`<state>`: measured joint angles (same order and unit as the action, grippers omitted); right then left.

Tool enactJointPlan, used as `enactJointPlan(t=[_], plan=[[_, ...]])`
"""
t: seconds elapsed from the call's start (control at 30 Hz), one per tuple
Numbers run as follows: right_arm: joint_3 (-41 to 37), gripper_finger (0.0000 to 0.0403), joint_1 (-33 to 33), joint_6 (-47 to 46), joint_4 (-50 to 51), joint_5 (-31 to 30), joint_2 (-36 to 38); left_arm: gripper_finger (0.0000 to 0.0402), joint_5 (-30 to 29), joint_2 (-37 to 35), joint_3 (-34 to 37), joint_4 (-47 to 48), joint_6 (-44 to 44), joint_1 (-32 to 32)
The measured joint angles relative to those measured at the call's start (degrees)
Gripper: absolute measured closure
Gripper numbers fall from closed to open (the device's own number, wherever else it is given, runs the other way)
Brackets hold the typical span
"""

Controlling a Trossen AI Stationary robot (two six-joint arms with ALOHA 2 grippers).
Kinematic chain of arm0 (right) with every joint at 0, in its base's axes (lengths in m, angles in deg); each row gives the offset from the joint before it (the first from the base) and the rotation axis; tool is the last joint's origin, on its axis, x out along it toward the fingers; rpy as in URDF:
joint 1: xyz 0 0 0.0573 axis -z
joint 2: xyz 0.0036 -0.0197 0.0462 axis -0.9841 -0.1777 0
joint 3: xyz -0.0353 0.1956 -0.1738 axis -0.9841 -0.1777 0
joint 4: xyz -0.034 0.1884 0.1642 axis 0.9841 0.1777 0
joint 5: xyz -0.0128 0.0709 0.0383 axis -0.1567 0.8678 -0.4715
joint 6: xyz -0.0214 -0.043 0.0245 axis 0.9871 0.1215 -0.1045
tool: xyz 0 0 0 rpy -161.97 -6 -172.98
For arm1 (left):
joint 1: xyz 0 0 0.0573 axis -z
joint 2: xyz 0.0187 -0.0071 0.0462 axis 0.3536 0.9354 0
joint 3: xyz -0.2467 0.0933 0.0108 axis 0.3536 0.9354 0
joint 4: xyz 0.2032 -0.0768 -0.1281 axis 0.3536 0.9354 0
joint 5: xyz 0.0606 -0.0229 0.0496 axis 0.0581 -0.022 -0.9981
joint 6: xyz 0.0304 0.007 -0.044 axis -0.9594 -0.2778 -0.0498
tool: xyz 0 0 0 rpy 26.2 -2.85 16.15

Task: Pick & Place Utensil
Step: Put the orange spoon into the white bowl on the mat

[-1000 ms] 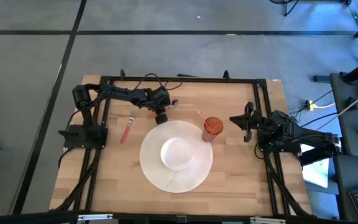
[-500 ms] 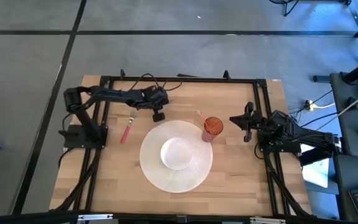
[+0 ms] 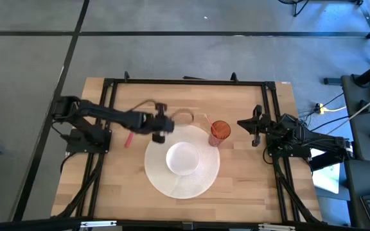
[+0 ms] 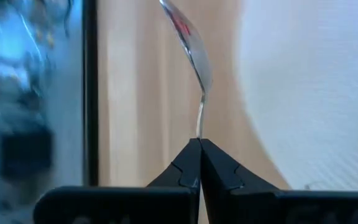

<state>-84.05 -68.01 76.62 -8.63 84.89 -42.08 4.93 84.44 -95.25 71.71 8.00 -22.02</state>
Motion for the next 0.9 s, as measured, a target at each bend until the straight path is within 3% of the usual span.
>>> enactJointPlan(t=[0.1, 0.3, 0.47, 0.67, 0.9], plan=[[0.0, 0.0377, 0.0, 0.0, 0.0, 0.0, 0.0, 0.0401, -4.9, 0.2, 0.0, -0.2, -5.5, 6.1], [0.0, 0.0377, 0.0, 0.0, 0.0, 0.0, 0.0, 0.0401, -20.1, 2.2, -0.1, -2.4, -17.0, 17.9], [0.0, 0.0377, 0.0, -0.1, 0.0, 0.0, 0.0, 0.0401, -22.7, 3.7, -0.1, -3.5, -23.1, 24.4], [0.0, 0.0377, 0.0, -0.6, 0.0, 0.0, 0.0, 0.04, -33.6, 9.4, -0.1, -4.9, -31.7, 27.5], [0.0, 0.0377, 0.0, -0.5, 0.0, 0.0, 0.0, 0.04, -37.7, 17.6, -0.1, -13.8, -43.9, 29.2]])
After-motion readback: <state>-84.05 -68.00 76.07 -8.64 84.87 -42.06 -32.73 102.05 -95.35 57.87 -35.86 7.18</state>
